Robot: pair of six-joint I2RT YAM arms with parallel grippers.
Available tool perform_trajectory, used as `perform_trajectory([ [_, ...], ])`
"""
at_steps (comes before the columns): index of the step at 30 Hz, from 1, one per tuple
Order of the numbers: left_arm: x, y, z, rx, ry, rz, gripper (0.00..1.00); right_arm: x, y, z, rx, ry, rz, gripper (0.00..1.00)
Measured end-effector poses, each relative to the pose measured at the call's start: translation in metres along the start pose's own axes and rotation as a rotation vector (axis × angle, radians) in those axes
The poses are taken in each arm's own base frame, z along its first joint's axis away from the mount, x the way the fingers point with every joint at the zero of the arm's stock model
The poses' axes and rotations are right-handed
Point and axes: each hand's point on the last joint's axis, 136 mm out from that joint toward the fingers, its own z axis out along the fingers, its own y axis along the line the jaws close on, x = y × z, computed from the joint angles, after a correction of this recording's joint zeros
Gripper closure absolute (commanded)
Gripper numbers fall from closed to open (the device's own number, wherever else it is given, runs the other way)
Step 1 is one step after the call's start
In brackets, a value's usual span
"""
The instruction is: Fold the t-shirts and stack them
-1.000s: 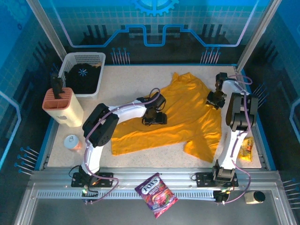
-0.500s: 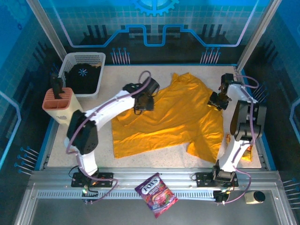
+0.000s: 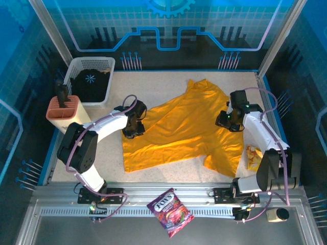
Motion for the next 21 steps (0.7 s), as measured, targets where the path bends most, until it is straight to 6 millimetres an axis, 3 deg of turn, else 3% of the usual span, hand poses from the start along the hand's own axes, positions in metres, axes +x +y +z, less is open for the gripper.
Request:
perform_trajectory([
  [6,-0.010,-0.011,0.004,0.044,-0.037,-0.049,0.72,0.016,-0.007,0.001,0.011,0.017,0.002,0.68],
  [12,-0.006,-0.001,0.012,0.015,-0.027,-0.074,0.58,0.017,-0.008,0.001,0.015,0.020,0.003,0.66],
  [21,-0.001,0.007,0.016,-0.014,-0.022,-0.078,0.58,0.017,-0.008,0.001,0.015,0.020,0.003,0.66],
])
